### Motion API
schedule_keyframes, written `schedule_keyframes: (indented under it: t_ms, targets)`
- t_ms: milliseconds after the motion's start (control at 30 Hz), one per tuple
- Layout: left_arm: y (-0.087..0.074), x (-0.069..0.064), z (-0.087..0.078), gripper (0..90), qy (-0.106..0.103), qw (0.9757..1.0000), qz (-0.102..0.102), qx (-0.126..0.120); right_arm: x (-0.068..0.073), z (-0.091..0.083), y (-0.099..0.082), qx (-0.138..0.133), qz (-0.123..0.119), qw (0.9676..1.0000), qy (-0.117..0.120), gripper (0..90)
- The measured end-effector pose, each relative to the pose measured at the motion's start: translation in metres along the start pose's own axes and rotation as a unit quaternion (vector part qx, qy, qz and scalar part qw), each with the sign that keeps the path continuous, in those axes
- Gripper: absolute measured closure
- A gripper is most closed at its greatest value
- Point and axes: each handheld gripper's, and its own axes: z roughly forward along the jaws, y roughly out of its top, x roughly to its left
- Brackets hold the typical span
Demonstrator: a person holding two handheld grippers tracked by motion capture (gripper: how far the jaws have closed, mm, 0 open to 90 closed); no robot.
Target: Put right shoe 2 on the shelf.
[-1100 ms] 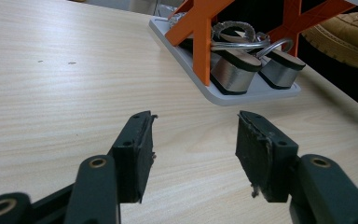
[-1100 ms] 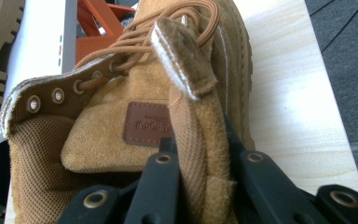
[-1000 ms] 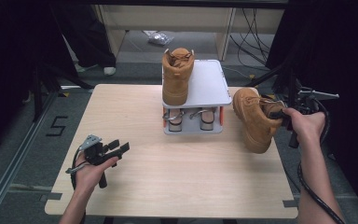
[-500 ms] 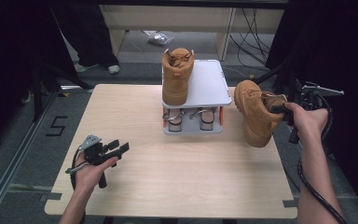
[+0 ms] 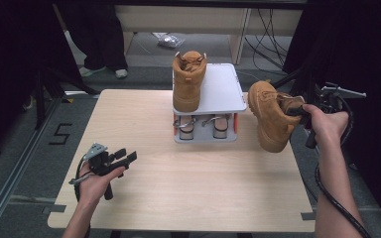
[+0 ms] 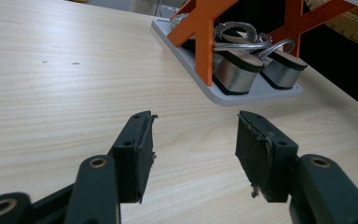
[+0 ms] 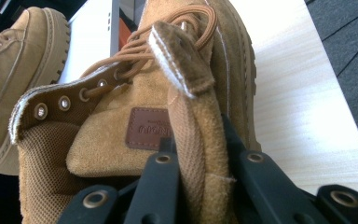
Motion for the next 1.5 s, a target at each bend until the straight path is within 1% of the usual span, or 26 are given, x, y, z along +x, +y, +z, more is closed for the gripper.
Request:
schedule_keyframes:
  t_ms: [67,100,167,200,233,267,300,433,467,500,567,633,667,867,900,933,1067,1133,1167,1233,1267,1300,1367,1400,1433,1500]
  targets:
    - [0.0,0.0,0.0,45.4,0.0,1.0,-0.001,0.0,0.001,0.0,0.001,-0.004,0.003,1.0,0.009,83.0]
    - [0.0,0.0,0.0,45.4,-0.001,1.0,-0.001,0.0,0.001,0.002,0.001,-0.021,0.004,0.9996,0.015,83.0]
    - [0.0,0.0,0.0,45.3,0.0,1.0,-0.001,0.0,0.002,-0.001,0.003,-0.006,0.003,0.9999,0.013,83.0]
    - [0.0,0.0,0.0,45.3,0.0,1.0,-0.001,0.0,0.002,-0.001,0.003,-0.01,0.001,0.9998,0.017,83.0]
    - [-0.001,0.0,0.0,45.4,0.0,1.0,-0.001,0.001,0.003,-0.001,0.004,-0.009,0.004,0.9999,0.014,83.0]
    - [-0.001,0.0,0.001,45.3,0.0,1.0,0.0,0.002,0.003,-0.001,0.004,-0.011,-0.003,0.9999,0.005,83.0]
    - [-0.001,0.0,0.001,45.3,0.0,1.0,-0.001,0.003,0.003,-0.002,0.005,-0.011,0.006,0.9997,0.021,83.0]
    - [-0.001,0.0,0.001,45.3,0.0,1.0,-0.001,0.002,0.005,-0.002,0.007,-0.017,0.004,0.9997,0.016,82.9]
    - [-0.001,0.0,0.001,45.3,0.001,1.0,-0.002,0.003,0.004,-0.002,0.008,-0.019,-0.004,0.9997,0.017,82.9]
    - [-0.001,0.0,0.002,45.3,0.001,1.0,-0.002,0.002,0.006,-0.003,0.009,-0.016,0.005,0.9997,0.02,82.9]
    - [-0.001,0.0,0.002,45.3,0.0,1.0,-0.002,0.003,0.005,-0.002,0.01,-0.025,-0.004,0.9995,0.019,82.9]
    - [-0.002,0.0,0.002,45.3,0.001,1.0,-0.003,0.003,0.008,-0.002,0.012,-0.026,0.003,0.9995,0.019,82.9]
    - [-0.001,0.0,0.002,45.4,0.001,1.0,-0.003,0.003,0.008,-0.003,0.012,-0.025,-0.002,0.9995,0.02,82.9]
    - [-0.001,0.001,0.001,45.3,0.0,1.0,-0.001,0.003,0.013,-0.004,0.015,-0.037,-0.001,0.9991,0.021,82.9]
    - [-0.001,0.001,0.001,45.3,0.0,1.0,-0.001,0.003,0.014,-0.005,0.016,-0.029,0.006,0.9993,0.023,82.9]
    - [-0.001,0.001,0.002,45.3,0.0,1.0,-0.002,0.003,0.013,-0.005,0.016,-0.035,-0.006,0.9991,0.022,82.9]
    - [-0.002,0.001,0.002,45.3,0.0,1.0,-0.002,0.004,0.016,-0.004,0.018,-0.038,-0.004,0.9989,0.026,82.8]
    - [-0.002,0.001,0.002,45.3,0.001,1.0,-0.002,0.005,0.018,-0.003,0.019,-0.041,0.003,0.9987,0.029,82.8]
    - [-0.002,0.001,0.002,45.3,0.001,1.0,-0.003,0.005,0.016,-0.004,0.02,-0.042,-0.016,0.9987,0.025,82.8]
    - [-0.002,0.001,0.002,45.3,0.001,1.0,-0.002,0.005,0.02,-0.003,0.021,-0.047,0.001,0.9985,0.028,82.7]
    - [-0.002,0.001,0.002,45.3,0.001,1.0,-0.003,0.005,0.018,-0.005,0.022,-0.041,-0.015,0.9988,0.022,82.7]
    - [-0.002,0.001,0.002,45.3,0.001,1.0,-0.003,0.005,0.021,-0.004,0.023,-0.05,-0.007,0.9983,0.028,82.7]
    - [-0.002,0.001,0.002,45.2,0.001,1.0,-0.003,0.005,0.022,-0.004,0.024,-0.054,-0.007,0.9981,0.029,82.7]
    - [-0.002,0.001,0.002,45.3,-0.001,1.0,-0.002,0.004,0.023,-0.005,0.024,-0.051,0.0,0.9981,0.034,82.7]
    - [-0.002,0.002,0.003,45.2,-0.004,1.0,-0.002,0.004,0.023,-0.005,0.025,-0.048,-0.015,0.9984,0.028,82.7]
    - [-0.002,0.001,0.002,45.2,0.002,1.0,-0.002,0.006,0.025,-0.005,0.026,-0.054,-0.01,0.9981,0.029,82.7]
